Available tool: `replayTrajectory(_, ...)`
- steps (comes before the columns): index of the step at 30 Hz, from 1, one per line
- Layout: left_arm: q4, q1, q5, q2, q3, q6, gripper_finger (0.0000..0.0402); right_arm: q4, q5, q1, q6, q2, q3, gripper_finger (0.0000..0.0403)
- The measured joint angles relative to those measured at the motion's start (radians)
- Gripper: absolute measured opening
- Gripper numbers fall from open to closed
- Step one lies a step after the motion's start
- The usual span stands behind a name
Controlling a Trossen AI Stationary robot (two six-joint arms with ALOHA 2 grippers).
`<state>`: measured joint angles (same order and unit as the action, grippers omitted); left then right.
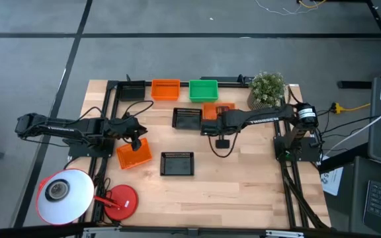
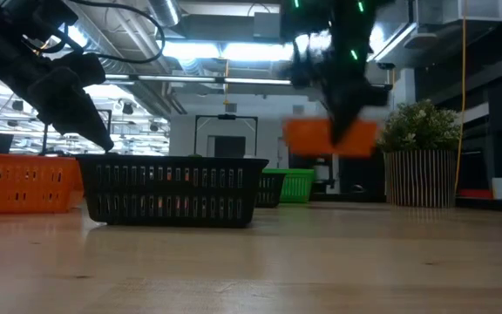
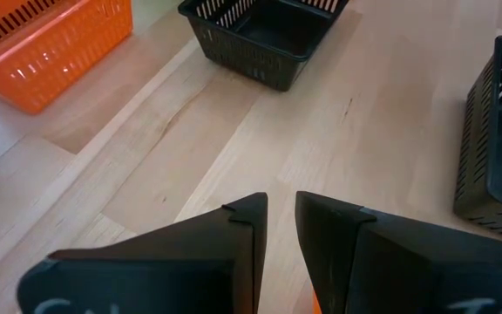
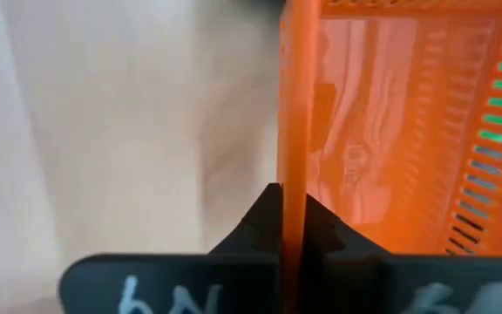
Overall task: Stack baskets by color
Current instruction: Stack the top orange bin on the orange bin
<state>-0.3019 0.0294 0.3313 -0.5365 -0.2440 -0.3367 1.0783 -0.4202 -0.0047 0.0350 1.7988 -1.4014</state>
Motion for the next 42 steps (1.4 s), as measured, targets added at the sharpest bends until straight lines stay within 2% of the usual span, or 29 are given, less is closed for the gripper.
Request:
replayTrajectory(5, 0.002, 0.000, 0.000, 0.000, 0.000, 0.000, 0.0055, -0.064, -0.173, 0.006, 0.131, 0.000, -0.180, 0.0001)
replayTrajectory(9, 0.002, 0.000, 0.000, 0.000, 0.000, 0.000, 0.0055, -0.263, -0.199, -0.050, 0.280, 0.000, -0.295, 0.0001)
replayTrajectory(11, 0.002, 0.000, 0.000, 0.000, 0.000, 0.000, 0.0055, -0.395, -0.125, -0.092, 0.367, 0.000, -0.338, 0.0001)
replayTrajectory(13, 0.002, 0.000, 0.000, 0.000, 0.000, 0.000, 0.0055, -0.536, 0.008, -0.142, 0.416, 0.000, -0.371, 0.0000)
replayTrajectory(16, 0.002, 0.000, 0.000, 0.000, 0.000, 0.000, 0.0055, -0.707, 0.215, -0.225, 0.413, 0.012, -0.428, 0.0000)
replayTrajectory(19, 0.002, 0.000, 0.000, 0.000, 0.000, 0.000, 0.0055, -0.805, 0.328, -0.296, 0.365, 0.060, -0.500, 0.0000)
replayTrajectory(26, 0.003, 0.000, 0.000, 0.000, 0.000, 0.000, 0.0055, -0.746, 0.477, -0.380, 0.308, 0.295, -0.713, 0.0000)
replayTrajectory(32, 0.003, 0.000, 0.000, 0.000, 0.000, 0.000, 0.0055, -0.647, 0.530, -0.411, 0.310, 0.486, -0.836, 0.0000)
replayTrajectory(36, 0.003, 0.000, 0.000, 0.000, 0.000, 0.000, 0.0055, -0.618, 0.581, -0.433, 0.308, 0.580, -0.879, 0.0000)
replayTrajectory(42, 0.003, 0.000, 0.000, 0.000, 0.000, 0.000, 0.0055, -0.587, 0.581, -0.448, 0.306, 0.647, -0.882, 0.0000)
